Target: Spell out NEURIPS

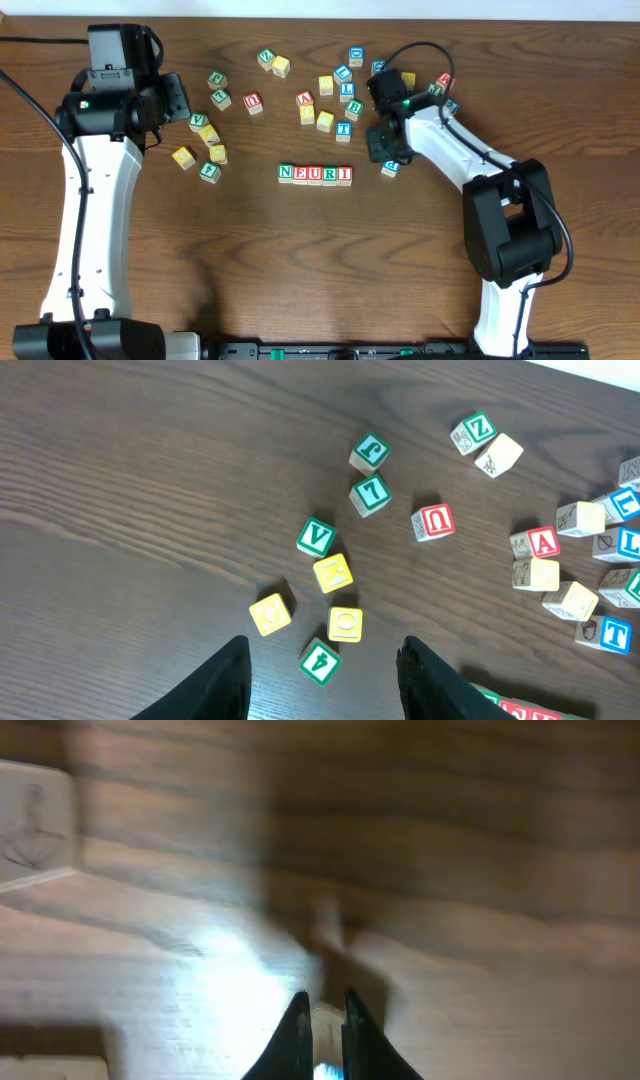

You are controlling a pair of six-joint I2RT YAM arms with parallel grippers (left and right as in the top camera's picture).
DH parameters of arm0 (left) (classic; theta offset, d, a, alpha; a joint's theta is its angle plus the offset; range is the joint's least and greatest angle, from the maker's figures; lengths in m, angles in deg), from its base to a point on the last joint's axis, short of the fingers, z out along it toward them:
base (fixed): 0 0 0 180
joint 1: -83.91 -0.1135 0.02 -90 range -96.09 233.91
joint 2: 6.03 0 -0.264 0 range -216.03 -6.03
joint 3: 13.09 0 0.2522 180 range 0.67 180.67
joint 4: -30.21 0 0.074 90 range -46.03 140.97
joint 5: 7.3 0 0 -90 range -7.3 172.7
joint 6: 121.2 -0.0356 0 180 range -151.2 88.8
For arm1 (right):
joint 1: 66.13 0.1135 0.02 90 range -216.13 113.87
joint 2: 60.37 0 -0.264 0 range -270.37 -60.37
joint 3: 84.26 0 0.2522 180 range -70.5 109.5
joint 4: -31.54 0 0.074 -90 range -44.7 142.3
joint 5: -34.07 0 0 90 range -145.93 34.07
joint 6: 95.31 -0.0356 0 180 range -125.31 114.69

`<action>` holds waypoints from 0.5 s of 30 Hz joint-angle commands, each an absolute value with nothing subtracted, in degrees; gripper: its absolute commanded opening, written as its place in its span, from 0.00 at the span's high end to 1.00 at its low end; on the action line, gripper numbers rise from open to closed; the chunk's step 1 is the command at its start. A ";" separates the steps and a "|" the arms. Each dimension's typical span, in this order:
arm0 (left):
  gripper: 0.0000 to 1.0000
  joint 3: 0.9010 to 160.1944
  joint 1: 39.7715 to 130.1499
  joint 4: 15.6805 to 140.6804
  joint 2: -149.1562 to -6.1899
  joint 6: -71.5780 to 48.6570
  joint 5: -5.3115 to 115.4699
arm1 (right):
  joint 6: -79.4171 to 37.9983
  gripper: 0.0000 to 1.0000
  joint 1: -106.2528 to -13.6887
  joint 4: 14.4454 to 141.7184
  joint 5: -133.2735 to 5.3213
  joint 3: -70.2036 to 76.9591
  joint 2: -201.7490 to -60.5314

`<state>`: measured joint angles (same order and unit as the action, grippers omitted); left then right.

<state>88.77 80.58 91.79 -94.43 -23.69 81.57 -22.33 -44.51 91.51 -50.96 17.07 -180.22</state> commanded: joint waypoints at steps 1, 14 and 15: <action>0.53 89.92 80.34 91.87 -94.75 -23.41 81.90 | -25.21 0.94 -46.43 94.07 -49.85 19.21 -180.37; 0.53 89.92 80.34 91.87 -94.75 -23.41 81.90 | -25.63 0.96 -46.02 109.48 -50.50 19.15 -180.37; 0.53 89.92 80.34 91.87 -94.75 -23.41 81.90 | -25.63 0.96 -45.64 109.92 -50.63 19.13 -180.37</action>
